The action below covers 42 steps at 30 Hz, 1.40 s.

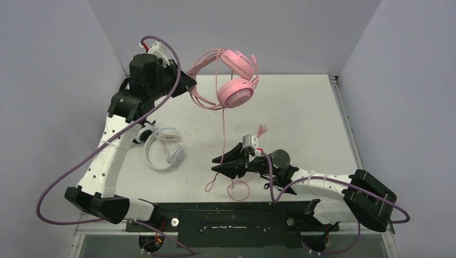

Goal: Wrap the headphones
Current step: Place the headphones at the center of the board.

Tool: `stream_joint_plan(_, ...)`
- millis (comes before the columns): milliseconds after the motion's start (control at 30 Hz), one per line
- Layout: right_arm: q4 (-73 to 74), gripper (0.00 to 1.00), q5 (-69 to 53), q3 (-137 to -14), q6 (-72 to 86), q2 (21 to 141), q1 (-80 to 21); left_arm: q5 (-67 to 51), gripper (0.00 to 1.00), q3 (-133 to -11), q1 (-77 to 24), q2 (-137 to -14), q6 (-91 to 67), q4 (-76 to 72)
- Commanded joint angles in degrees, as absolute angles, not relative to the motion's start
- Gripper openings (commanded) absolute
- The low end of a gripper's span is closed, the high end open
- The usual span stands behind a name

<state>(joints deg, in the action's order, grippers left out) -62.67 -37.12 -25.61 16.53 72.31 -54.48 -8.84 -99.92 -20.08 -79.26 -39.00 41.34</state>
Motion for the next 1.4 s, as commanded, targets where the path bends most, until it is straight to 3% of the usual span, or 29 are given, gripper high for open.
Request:
stream_joint_plan(0, -62.95, 0.27, -38.20, -30.92, 20.53, 69.44, -55.86, -1.46, 0.00, -96.31, -19.69, -76.08, -40.49, 29.21)
stream_joint_plan(133, -54.85, 0.22, -40.13, -37.96, 23.11, 69.61, -56.36, 7.72, 0.00, -89.33, -19.69, -74.15, -39.36, 23.43)
stream_joint_plan(333, -51.33, 0.22, -41.21, -41.35, 25.14, 68.10, -56.88, 22.20, 0.00, -81.41, -19.86, -73.27, -35.95, 17.31)
stream_joint_plan(800, -38.49, 0.22, -36.00, -43.57, 27.27, 65.27, -48.82, 31.85, 0.00, -71.42, -21.80, -69.65, -26.05, 12.63)
stream_joint_plan(1000, -28.20, 0.49, -28.17, -40.02, 15.96, 63.12, -47.40, 27.74, 0.00, -76.01, -21.91, -67.21, -26.67, 16.04)
stream_joint_plan(1233, -39.46, 0.94, -15.72, -29.30, 5.06, 58.83, -46.95, 16.44, 0.00, -85.32, -21.80, -67.02, -31.96, 25.30)
stream_joint_plan(1367, -42.51, 1.00, -14.28, -27.15, 1.38, 59.53, -45.05, 8.16, 0.00, -90.04, -21.42, -68.51, -35.94, 31.35)
